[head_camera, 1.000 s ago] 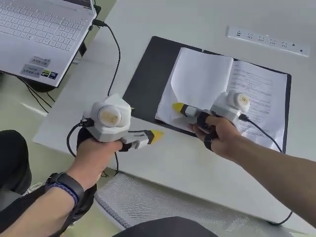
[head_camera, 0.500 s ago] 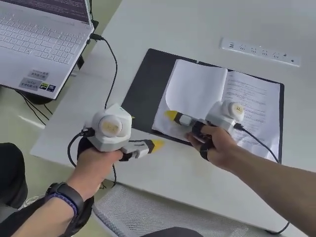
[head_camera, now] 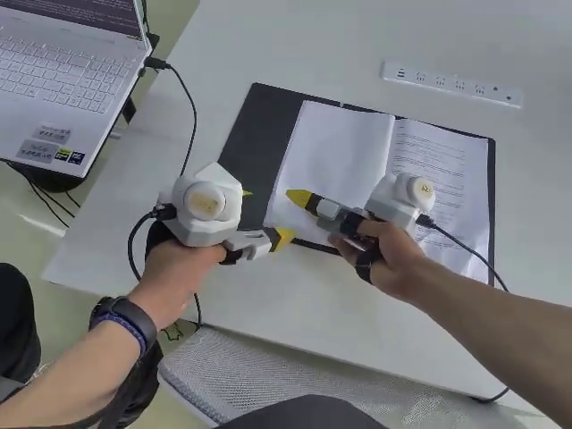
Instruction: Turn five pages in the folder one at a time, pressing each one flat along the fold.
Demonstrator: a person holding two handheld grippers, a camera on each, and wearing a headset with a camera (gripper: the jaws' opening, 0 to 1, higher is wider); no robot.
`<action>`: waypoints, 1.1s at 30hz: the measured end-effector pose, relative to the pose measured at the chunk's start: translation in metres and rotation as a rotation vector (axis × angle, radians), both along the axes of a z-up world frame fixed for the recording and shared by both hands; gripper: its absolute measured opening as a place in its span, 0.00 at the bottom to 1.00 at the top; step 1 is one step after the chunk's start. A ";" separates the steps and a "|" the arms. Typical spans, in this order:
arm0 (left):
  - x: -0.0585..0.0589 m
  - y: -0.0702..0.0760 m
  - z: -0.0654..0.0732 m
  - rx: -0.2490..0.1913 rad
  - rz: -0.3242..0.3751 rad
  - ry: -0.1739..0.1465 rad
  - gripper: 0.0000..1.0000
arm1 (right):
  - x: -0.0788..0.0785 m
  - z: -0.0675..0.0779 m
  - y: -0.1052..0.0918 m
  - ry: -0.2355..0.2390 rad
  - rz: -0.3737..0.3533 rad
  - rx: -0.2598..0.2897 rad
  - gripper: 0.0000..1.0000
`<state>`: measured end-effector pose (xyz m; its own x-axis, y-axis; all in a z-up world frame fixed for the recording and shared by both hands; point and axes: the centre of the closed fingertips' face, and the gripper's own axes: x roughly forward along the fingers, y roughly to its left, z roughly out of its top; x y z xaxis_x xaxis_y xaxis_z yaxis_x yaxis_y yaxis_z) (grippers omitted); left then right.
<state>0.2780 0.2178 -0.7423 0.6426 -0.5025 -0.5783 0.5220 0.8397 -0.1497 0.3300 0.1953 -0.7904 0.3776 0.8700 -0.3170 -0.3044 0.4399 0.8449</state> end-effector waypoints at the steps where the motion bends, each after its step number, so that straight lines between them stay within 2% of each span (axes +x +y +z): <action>1: 0.002 0.000 0.000 0.001 -0.003 0.000 0.50 | 0.000 0.001 -0.002 -0.003 -0.001 -0.002 0.37; 7: 0.016 -0.004 -0.005 0.009 -0.033 0.001 0.38 | 0.006 0.011 -0.017 -0.034 -0.029 0.000 0.36; 11: 0.022 -0.008 -0.008 0.009 -0.048 0.009 0.33 | 0.001 0.027 -0.025 -0.051 -0.057 0.005 0.34; 15: 0.027 -0.013 -0.014 0.008 -0.066 0.020 0.23 | 0.001 0.032 -0.040 -0.056 -0.073 0.007 0.29; 17: 0.029 -0.016 -0.018 0.016 -0.072 0.024 0.21 | 0.006 0.029 -0.054 -0.056 -0.086 0.003 0.28; 20: 0.031 -0.016 -0.024 0.022 -0.067 0.033 0.18 | 0.003 0.035 -0.058 -0.060 -0.098 0.001 0.28; 23: 0.031 -0.016 -0.027 0.019 -0.064 0.040 0.15 | 0.001 0.039 -0.063 -0.061 -0.112 0.004 0.26; 25: 0.031 -0.015 -0.032 0.033 -0.065 0.047 0.13 | 0.000 0.041 -0.066 -0.063 -0.120 0.001 0.25; 33: 0.023 -0.010 -0.056 0.066 -0.061 0.097 0.03 | -0.003 0.043 -0.073 -0.053 -0.141 0.001 0.24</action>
<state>0.3007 0.2074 -0.7980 0.5514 -0.4977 -0.6695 0.5580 0.8167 -0.1475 0.3273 0.1222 -0.7473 0.5126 0.8073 -0.2925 -0.2841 0.4809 0.8295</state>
